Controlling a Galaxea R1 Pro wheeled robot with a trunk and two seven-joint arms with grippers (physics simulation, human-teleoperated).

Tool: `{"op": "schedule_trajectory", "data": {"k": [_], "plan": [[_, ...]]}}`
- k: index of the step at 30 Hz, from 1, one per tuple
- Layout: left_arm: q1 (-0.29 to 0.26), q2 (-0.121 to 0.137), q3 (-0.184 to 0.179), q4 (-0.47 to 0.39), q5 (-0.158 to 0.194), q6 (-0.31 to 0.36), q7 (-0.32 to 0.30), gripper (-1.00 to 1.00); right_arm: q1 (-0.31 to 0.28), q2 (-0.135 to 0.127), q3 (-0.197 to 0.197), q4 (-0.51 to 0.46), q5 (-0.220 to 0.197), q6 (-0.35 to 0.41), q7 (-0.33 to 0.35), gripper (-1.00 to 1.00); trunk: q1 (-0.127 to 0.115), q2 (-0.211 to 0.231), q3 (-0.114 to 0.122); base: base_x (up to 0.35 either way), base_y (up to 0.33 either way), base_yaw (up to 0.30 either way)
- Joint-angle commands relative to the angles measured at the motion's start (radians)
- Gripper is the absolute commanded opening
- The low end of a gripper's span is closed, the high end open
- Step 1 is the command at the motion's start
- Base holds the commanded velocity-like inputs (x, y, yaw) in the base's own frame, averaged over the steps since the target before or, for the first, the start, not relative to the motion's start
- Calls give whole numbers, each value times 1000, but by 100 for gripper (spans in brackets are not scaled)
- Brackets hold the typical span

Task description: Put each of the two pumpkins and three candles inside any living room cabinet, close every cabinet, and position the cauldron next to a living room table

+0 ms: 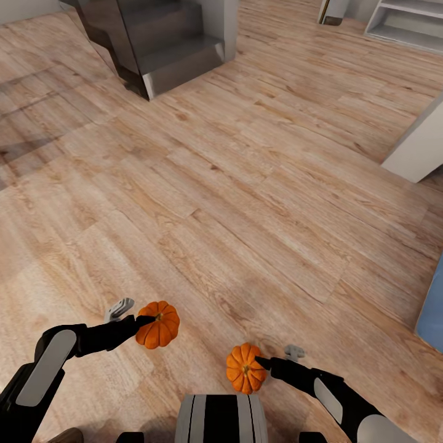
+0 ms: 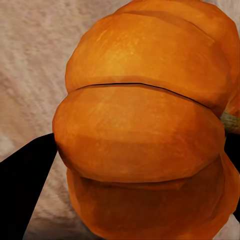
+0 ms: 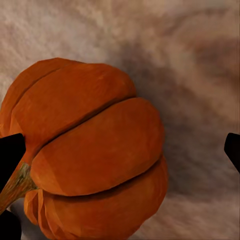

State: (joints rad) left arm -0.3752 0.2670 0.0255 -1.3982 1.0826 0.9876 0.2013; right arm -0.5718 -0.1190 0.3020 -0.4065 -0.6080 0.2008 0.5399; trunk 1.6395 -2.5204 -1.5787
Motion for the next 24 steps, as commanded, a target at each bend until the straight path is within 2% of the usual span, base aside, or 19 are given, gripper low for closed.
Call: {"op": "schedule_trajectory", "data": {"k": [1, 8, 24], "plan": [[-1, 0, 0, -1, 13, 3, 10, -100, 1, 0, 9, 24, 7, 2, -3, 100, 0, 0, -1, 0, 0, 0], [-1, 0, -1, -1, 13, 3, 10, -100, 0, 1, 11, 23, 8, -5, 2, 100, 0, 0, -1, 0, 0, 0], [-1, -2, -1, -1, 13, 3, 10, -100, 1, -1, 14, 23, 9, -5, 64, 100, 0, 0, -1, 0, 0, 0]]}}
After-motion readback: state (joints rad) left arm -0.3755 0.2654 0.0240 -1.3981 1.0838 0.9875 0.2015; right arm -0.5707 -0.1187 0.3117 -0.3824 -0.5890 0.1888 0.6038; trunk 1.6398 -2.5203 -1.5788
